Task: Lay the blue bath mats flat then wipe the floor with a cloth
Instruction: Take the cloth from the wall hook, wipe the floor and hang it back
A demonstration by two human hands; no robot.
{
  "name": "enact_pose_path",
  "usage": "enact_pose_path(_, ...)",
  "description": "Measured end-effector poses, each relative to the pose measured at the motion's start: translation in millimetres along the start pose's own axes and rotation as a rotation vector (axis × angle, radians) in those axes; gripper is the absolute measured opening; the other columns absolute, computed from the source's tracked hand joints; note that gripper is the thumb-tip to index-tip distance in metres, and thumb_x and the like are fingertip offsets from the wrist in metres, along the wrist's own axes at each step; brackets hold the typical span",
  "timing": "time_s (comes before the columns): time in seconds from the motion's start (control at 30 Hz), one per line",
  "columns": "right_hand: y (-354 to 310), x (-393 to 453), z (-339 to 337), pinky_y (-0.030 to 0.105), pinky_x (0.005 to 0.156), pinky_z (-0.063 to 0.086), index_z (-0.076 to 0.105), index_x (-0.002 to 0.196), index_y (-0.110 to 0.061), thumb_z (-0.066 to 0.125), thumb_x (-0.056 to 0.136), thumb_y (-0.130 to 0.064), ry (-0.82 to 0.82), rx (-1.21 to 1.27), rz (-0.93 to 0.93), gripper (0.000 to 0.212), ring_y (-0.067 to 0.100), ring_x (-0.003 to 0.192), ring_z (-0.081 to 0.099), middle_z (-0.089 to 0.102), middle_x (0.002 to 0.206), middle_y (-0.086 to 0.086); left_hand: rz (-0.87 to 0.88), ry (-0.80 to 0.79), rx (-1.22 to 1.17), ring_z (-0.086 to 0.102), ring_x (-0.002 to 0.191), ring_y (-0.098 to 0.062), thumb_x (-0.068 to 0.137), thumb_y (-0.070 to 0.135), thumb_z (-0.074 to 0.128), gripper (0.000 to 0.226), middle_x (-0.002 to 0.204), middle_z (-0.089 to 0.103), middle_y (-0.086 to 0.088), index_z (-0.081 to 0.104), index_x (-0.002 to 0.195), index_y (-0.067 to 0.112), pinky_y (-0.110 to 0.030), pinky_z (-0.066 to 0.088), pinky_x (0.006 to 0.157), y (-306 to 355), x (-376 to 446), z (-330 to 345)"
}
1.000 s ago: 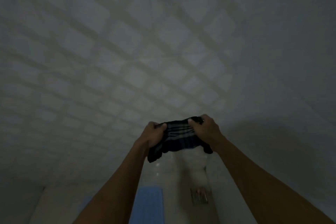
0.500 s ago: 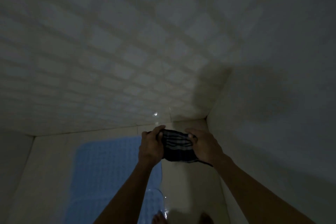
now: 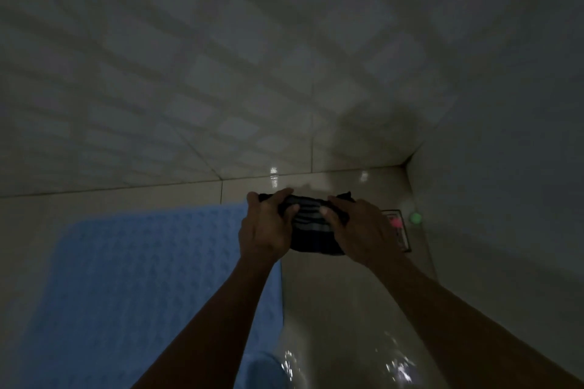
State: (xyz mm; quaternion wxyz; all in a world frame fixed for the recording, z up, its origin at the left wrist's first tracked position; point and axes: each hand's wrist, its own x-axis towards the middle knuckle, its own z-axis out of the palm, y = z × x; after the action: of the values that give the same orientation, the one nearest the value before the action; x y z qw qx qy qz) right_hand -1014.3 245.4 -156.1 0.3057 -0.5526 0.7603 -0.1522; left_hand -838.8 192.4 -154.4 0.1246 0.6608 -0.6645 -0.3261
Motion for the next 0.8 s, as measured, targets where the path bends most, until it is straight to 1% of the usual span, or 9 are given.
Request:
enact_pose_path(0.03,9,14,17,0.034,0.096,0.047,0.053,0.140,-0.030,0.038,0.096,-0.061,0.014,-0.006,-0.009,0.056,0.027,0.118,0.057,0.062,0.131,0.008,-0.002,0.015,0.001,0.052,0.094,-0.014,0.098,0.051,0.054,0.044,0.113,0.033,0.006,0.054,0.139,0.037,-0.023,0.041,0.084,-13,12,14)
enact_pose_path(0.1,26,42,48,0.031,0.086,0.047,0.052,0.140,-0.033,0.037,0.096,-0.062,0.058,-0.039,-0.030,0.054,0.028,0.109,0.060,0.062,0.124,0.009,-0.004,0.051,0.024,0.059,0.100,-0.024,0.096,0.055,0.053,0.047,0.117,0.037,0.002,0.053,0.140,0.038,-0.027,0.042,0.083,-39,37,42)
enact_pose_path(0.17,41,70,75,0.031,0.080,0.047,0.051,0.139,-0.037,0.036,0.096,-0.063,0.103,-0.049,-0.039,0.053,0.028,0.102,0.062,0.061,0.119,0.009,0.005,0.077,0.037,0.061,0.102,-0.027,0.095,0.057,0.053,0.049,0.123,0.039,0.000,0.051,0.141,0.039,-0.027,0.043,0.081,-61,62,69)
enact_pose_path(0.27,64,111,110,0.036,0.086,0.050,0.049,0.140,-0.040,0.034,0.095,-0.065,0.128,-0.058,-0.025,0.053,0.029,0.106,0.061,0.058,0.124,0.007,0.026,0.103,0.027,0.061,0.103,-0.029,0.095,0.058,0.052,0.051,0.126,0.039,-0.003,0.050,0.142,0.037,-0.033,0.050,0.087,-86,99,105)
enact_pose_path(0.37,87,146,140,0.038,0.088,0.050,0.046,0.142,-0.040,0.032,0.095,-0.066,0.138,-0.068,-0.014,0.055,0.029,0.108,0.060,0.056,0.128,0.006,0.046,0.118,0.042,0.060,0.106,-0.032,0.096,0.058,0.051,0.051,0.130,0.039,-0.006,0.048,0.143,0.037,-0.037,0.051,0.093,-103,131,136)
enact_pose_path(0.5,112,181,169,0.039,0.086,0.051,0.044,0.143,-0.039,0.030,0.096,-0.065,0.188,-0.096,-0.038,0.055,0.031,0.106,0.061,0.055,0.127,0.006,0.058,0.131,0.104,0.060,0.105,-0.038,0.098,0.055,0.050,0.050,0.134,0.037,-0.009,0.046,0.144,0.039,-0.038,0.049,0.089,-117,161,168)
enact_pose_path(0.6,122,196,185,0.037,0.084,0.050,0.042,0.144,-0.038,0.030,0.098,-0.063,0.227,-0.116,-0.035,0.055,0.030,0.106,0.061,0.054,0.131,0.005,0.098,0.139,0.159,0.058,0.110,-0.037,0.099,0.053,0.048,0.051,0.137,0.035,-0.011,0.043,0.147,0.036,-0.042,0.051,0.088,-124,175,185)
enact_pose_path(0.7,129,204,197,0.035,0.077,0.049,0.038,0.146,-0.036,0.030,0.098,-0.061,0.256,-0.186,-0.046,0.055,0.028,0.105,0.060,0.051,0.134,0.005,0.137,0.166,0.244,0.046,0.118,-0.031,0.099,0.053,0.046,0.053,0.135,0.032,-0.009,0.039,0.149,0.036,-0.042,0.052,0.080,-127,182,197)
enact_pose_path(0.8,132,204,207,0.037,0.074,0.047,0.038,0.146,-0.032,0.031,0.099,-0.060,0.321,-0.304,-0.071,0.055,0.029,0.116,0.047,0.045,0.137,0.006,0.165,0.224,0.369,0.035,0.122,-0.029,0.101,0.053,0.039,0.050,0.146,0.021,-0.006,0.032,0.149,0.040,-0.037,0.046,0.065,-127,179,207)
